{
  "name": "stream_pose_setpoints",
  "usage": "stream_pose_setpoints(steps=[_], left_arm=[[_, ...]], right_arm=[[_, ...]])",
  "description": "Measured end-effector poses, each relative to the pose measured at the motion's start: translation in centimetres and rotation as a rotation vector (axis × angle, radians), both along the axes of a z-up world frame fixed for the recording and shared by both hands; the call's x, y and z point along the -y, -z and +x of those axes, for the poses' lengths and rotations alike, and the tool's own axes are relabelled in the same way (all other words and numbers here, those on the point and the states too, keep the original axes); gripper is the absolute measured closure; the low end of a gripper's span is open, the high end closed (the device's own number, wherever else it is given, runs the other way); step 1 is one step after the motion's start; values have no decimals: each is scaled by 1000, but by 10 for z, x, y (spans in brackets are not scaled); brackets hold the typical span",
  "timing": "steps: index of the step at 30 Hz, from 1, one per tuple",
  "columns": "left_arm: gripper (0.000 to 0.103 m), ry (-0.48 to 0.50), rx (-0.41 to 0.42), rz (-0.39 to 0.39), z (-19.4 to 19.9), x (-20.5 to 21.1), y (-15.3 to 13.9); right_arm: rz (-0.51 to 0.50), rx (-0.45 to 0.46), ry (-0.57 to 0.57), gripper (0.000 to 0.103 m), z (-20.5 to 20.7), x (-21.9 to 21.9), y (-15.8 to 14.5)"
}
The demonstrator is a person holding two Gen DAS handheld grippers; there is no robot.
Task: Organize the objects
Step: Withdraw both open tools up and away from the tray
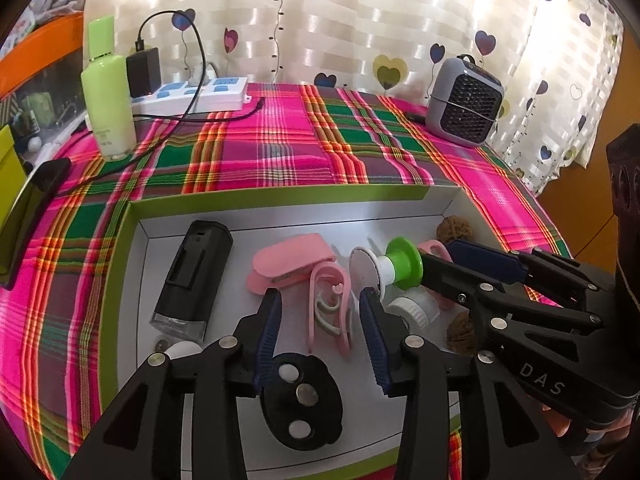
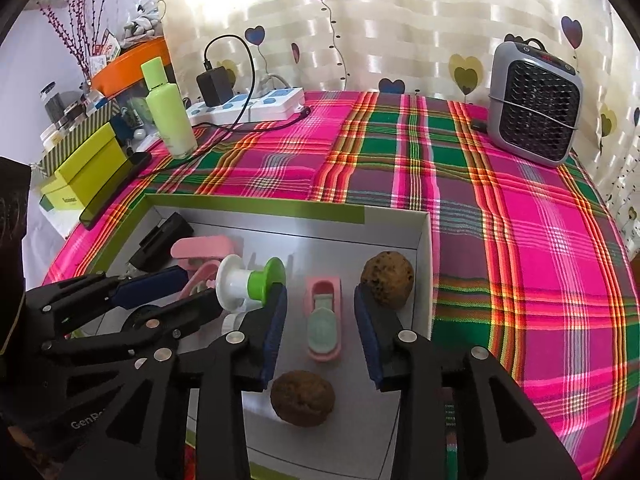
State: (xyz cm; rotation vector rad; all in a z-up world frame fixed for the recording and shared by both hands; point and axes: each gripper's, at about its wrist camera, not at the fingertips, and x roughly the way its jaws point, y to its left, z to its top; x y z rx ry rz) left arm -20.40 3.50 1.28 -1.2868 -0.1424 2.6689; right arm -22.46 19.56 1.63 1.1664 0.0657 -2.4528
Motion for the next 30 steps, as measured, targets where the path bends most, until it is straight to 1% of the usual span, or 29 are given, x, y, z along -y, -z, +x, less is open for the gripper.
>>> stream_pose_setpoints(steps=[3, 14, 17, 24, 30], left_arm=[[63, -1, -10, -6, 3, -1, -3], [63, -4, -53, -26, 19, -2, -17], [63, -17, -69, -54, 25, -3, -19], [63, -34, -110, -70, 44, -1, -30], [62, -43, -120, -62, 59, 0, -35]], right_arm=[[-7, -3, 7, 64, 2, -1, -2], [-40, -24, 30, 64, 16, -6, -12], [-35, -31, 34, 64, 21, -6, -14], [-42, -57, 45, 64, 39, -5, -22], [-43, -82, 65, 64, 55, -6, -31]])
